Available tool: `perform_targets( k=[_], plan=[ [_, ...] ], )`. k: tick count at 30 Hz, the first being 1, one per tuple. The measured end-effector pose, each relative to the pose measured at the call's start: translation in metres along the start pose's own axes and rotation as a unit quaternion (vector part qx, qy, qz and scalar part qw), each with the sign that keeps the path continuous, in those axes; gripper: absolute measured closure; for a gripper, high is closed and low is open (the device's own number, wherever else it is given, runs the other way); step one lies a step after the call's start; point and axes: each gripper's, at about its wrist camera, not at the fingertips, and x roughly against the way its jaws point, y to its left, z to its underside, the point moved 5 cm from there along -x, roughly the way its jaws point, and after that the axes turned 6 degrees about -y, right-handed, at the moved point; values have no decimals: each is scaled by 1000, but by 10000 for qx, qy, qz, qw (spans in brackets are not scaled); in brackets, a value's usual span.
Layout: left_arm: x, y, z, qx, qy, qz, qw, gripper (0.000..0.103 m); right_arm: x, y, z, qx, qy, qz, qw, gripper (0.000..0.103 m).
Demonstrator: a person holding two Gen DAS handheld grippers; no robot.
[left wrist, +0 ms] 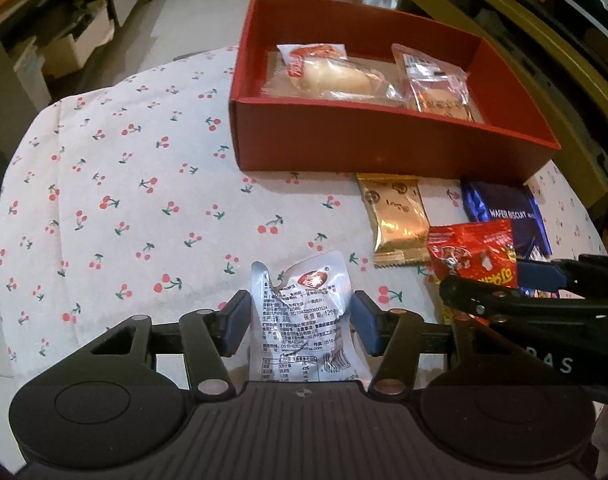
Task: Organize snacks
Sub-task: 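Grasp the white foil packet with left tool while right tool grasps the red candy bag, then lift both held snacks and carry them over the red box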
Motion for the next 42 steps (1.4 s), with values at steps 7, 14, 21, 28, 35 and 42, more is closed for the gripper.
perform_targets(
  k=[7, 14, 21, 28, 35, 42],
  plan=[
    [-12, 0, 5, -109, 168, -82, 9998, 40, -15, 1, 8, 112, 241, 22, 9996, 26],
    [-13, 0, 5, -266, 123, -318, 9991, 32, -22, 4, 11, 353, 332, 70, 9988, 22],
    [-9, -5, 7, -331, 104, -323, 9989, 41, -16, 10, 12, 588, 198, 234, 9978, 26],
    [7, -4, -5, -194, -150, -118, 9996, 42, 3, 9, 3, 429, -119, 109, 9989, 28],
    [21, -7, -23, -90, -415, 48, 9991, 42, 19, 6, -13, 185, -382, -39, 9991, 28],
    [29, -12, -43, -37, -648, 137, 9978, 42, 31, -2, -30, -27, -634, -74, 9980, 28]
  ],
)
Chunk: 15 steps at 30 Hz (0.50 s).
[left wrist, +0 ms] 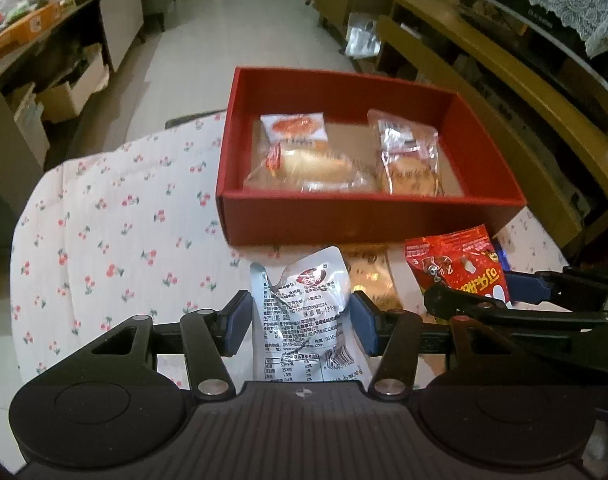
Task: Organize snacks
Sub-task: 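Lift both held snacks and carry them over the red box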
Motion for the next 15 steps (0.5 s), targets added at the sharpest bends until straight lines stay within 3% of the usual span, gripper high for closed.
perform_targets(
  k=[15],
  plan=[
    [-1, -7, -22, -87, -228, -51, 9997, 43, 3, -9, -20, -127, -245, 151, 9995, 28]
  ],
)
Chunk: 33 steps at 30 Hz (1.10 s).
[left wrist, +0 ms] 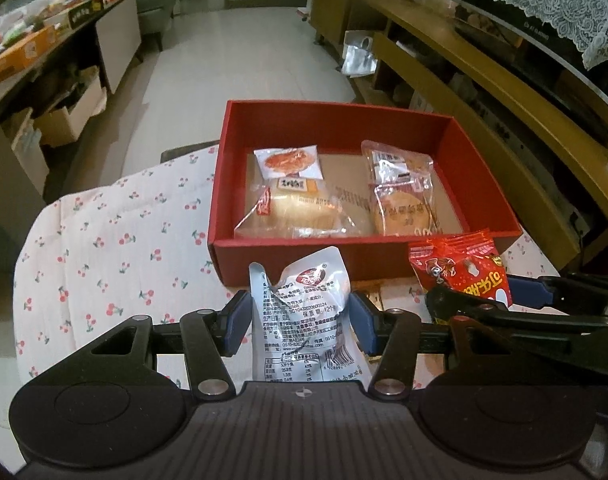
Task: Organize snacks
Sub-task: 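Lift both held snacks and carry them over the red box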
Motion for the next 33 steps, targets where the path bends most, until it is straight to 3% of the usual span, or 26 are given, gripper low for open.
perform_targets(
  k=[33],
  plan=[
    [-5, -4, -24, -57, -213, -137, 9997, 44, -5, -7, -21, -136, -232, 201, 9994, 28]
  ],
)
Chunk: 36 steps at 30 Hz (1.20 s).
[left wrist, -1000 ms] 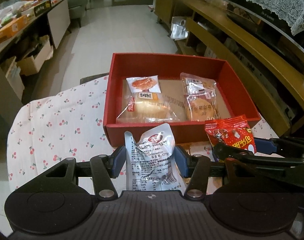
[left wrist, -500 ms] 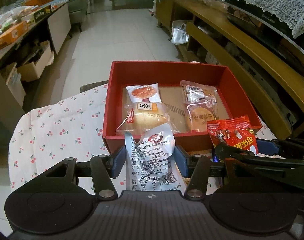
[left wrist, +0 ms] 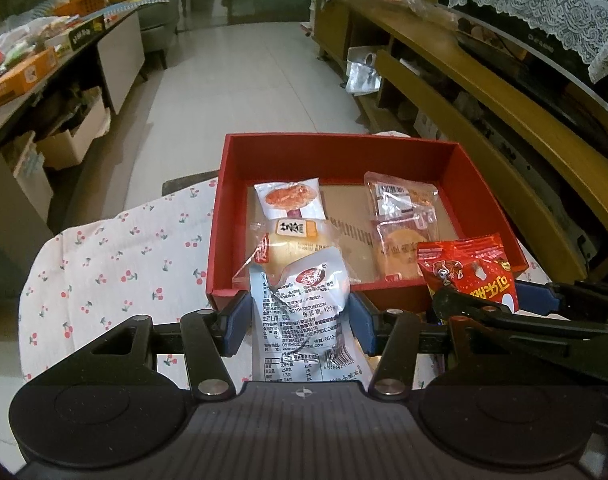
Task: Organize snacks
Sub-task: 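Lift both held snacks and carry them over the red box, then lower both snacks into the red box and open both tools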
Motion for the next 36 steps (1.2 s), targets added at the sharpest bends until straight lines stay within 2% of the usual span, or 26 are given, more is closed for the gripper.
perform_targets(
  k=[19, 36],
  plan=[
    [-32, -6, -39, 28, -202, -125, 9997, 44, -32, -18, -36, -340, -181, 86, 9992, 28],
    [-80, -3, -43, 95, 52, -337, 9994, 43, -85, -28, -44, -280, 18, 196, 9994, 28]
  ],
)
